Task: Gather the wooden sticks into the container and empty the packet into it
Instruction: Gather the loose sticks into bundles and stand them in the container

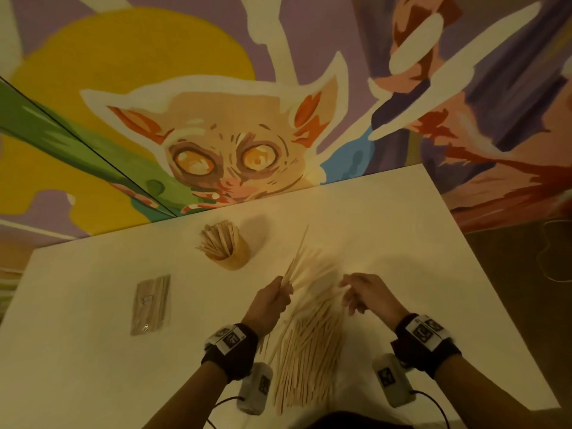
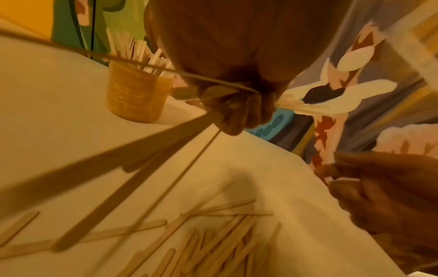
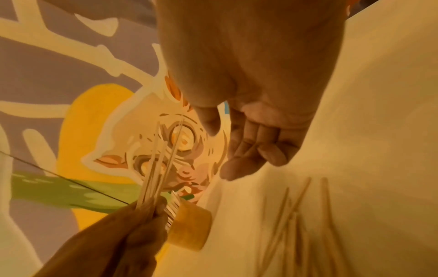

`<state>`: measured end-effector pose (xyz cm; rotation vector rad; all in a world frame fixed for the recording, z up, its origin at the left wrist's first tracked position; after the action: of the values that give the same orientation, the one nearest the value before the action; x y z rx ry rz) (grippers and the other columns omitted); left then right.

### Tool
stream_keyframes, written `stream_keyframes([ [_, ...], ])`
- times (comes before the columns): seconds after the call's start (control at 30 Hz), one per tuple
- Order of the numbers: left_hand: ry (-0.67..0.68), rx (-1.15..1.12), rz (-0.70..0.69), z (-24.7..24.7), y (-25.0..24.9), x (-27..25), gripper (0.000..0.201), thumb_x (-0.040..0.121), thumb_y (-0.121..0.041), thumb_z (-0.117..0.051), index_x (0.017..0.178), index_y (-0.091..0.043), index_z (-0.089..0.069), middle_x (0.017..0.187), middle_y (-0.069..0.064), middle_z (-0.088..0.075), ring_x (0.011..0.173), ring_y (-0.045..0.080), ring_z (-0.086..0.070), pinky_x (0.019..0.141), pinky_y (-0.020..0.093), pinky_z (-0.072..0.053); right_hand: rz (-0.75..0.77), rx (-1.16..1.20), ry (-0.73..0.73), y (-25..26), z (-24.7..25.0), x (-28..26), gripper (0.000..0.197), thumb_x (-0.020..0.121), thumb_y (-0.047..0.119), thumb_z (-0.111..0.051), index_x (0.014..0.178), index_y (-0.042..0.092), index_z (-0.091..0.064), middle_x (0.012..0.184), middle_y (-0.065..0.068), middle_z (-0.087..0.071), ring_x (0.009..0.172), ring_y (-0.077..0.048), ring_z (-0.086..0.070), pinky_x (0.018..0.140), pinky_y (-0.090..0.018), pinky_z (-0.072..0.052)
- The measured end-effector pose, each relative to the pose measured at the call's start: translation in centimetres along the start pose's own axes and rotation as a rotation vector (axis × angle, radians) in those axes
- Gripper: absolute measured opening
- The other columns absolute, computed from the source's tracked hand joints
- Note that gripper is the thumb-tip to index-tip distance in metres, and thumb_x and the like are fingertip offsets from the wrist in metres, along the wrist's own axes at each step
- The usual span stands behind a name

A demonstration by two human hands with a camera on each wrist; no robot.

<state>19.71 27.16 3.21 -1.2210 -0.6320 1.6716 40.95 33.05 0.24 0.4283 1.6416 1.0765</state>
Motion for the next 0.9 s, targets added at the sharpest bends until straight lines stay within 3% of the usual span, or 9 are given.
stream_keyframes([
  [0.1, 0.109, 0.059, -0.004, -1.1, -0.7, -1.2, 0.025, 0.103, -0.032, -0.042, 0.083, -0.020, -0.052, 0.068, -0.008, -0.046, 0.053, 0.002, -0.039, 0.051, 0.014, -0.034, -0.022, 0.147, -0.036, 1.8, -0.1, 0.1, 0.043, 0.101, 0.040, -0.046, 0.103, 0.002, -0.066, 0.074, -0.020, -0.067, 0.056, -0.029, -0.060, 0.048, -0.028, -0.037],
  [0.27, 0.197, 0.069, 0.034, -2.4, -0.9, -2.6, 0.034, 0.101, -0.040, -0.043, 0.077, -0.019, -0.052, 0.063, -0.006, -0.047, 0.050, 0.004, -0.039, 0.048, 0.014, -0.035, -0.052, 0.125, 0.023, 3.6, -2.2, -0.7, 0.050, 0.098, 0.053, -0.042, 0.106, 0.012, -0.068, 0.084, -0.011, -0.071, 0.071, -0.023, -0.064, 0.061, -0.031, -0.044],
  [0.37, 0.235, 0.064, 0.093, -2.8, -0.5, -3.2, 0.035, 0.101, -0.039, -0.042, 0.074, -0.020, -0.051, 0.061, -0.006, -0.045, 0.045, 0.003, -0.038, 0.045, 0.014, -0.034, -0.006, 0.196, 0.016, 4.1, -3.2, -0.9, 0.044, 0.099, 0.049, -0.044, 0.115, 0.014, -0.064, 0.096, -0.014, -0.069, 0.072, -0.023, -0.065, 0.062, -0.031, -0.048],
  [0.43, 0.274, 0.047, 0.130, -3.0, -0.2, -3.7, 0.034, 0.102, -0.038, -0.042, 0.074, -0.020, -0.050, 0.060, -0.006, -0.044, 0.044, 0.002, -0.037, 0.043, 0.014, -0.033, 0.065, 0.209, -0.012, 4.5, -3.3, -0.8, 0.036, 0.099, 0.044, -0.046, 0.122, 0.020, -0.060, 0.114, -0.015, -0.067, 0.082, -0.026, -0.066, 0.070, -0.036, -0.047],
  [0.5, 0.324, 0.009, 0.167, -3.2, 0.1, -4.4, 0.034, 0.102, -0.038, -0.043, 0.073, -0.020, -0.051, 0.059, -0.006, -0.043, 0.043, 0.003, -0.036, 0.042, 0.014, -0.031, 0.134, 0.154, -0.017, 5.0, -3.5, -0.8, 0.033, 0.100, 0.040, -0.047, 0.129, 0.026, -0.055, 0.122, -0.008, -0.062, 0.096, -0.023, -0.066, 0.076, -0.035, -0.049],
  [0.6, 0.375, -0.055, 0.222, -3.0, 0.8, -5.7, 0.036, 0.102, -0.037, -0.044, 0.069, -0.024, -0.050, 0.056, -0.008, -0.041, 0.043, 0.004, -0.032, 0.041, 0.017, -0.027, 0.234, 0.082, 0.035, 5.9, -4.6, -1.0, 0.026, 0.102, 0.026, -0.049, 0.119, 0.015, -0.064, 0.114, -0.007, -0.069, 0.100, -0.025, -0.066, 0.077, -0.035, -0.050],
  [0.73, 0.402, -0.167, 0.269, -1.9, 1.9, -7.0, 0.035, 0.101, -0.038, -0.044, 0.069, -0.025, -0.049, 0.054, -0.010, -0.037, 0.044, 0.006, -0.026, 0.041, 0.020, -0.022, 0.280, 0.000, 0.020, 6.4, -5.9, -1.6, 0.030, 0.101, 0.008, -0.045, 0.087, -0.006, -0.068, 0.089, -0.011, -0.076, 0.076, -0.023, -0.069, 0.070, -0.035, -0.048],
  [0.9, 0.396, -0.261, 0.309, -0.1, 3.0, -8.2, 0.039, 0.100, -0.047, -0.042, 0.069, -0.024, -0.048, 0.052, -0.011, -0.035, 0.042, 0.005, -0.024, 0.038, 0.018, -0.021, 0.132, -0.034, 0.074, 4.5, -8.9, -2.5, 0.030, 0.097, 0.009, -0.049, 0.083, -0.003, -0.073, 0.082, -0.016, -0.074, 0.074, -0.030, -0.070, 0.067, -0.037, -0.052],
])
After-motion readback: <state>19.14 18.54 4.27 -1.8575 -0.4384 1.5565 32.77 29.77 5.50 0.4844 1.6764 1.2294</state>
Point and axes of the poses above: each hand's wrist, its own x-axis towards the middle knuckle, its own z-axis out of the back of the hand, y = z × x, the point moved 9 cm from there along x, towards the middle knuckle
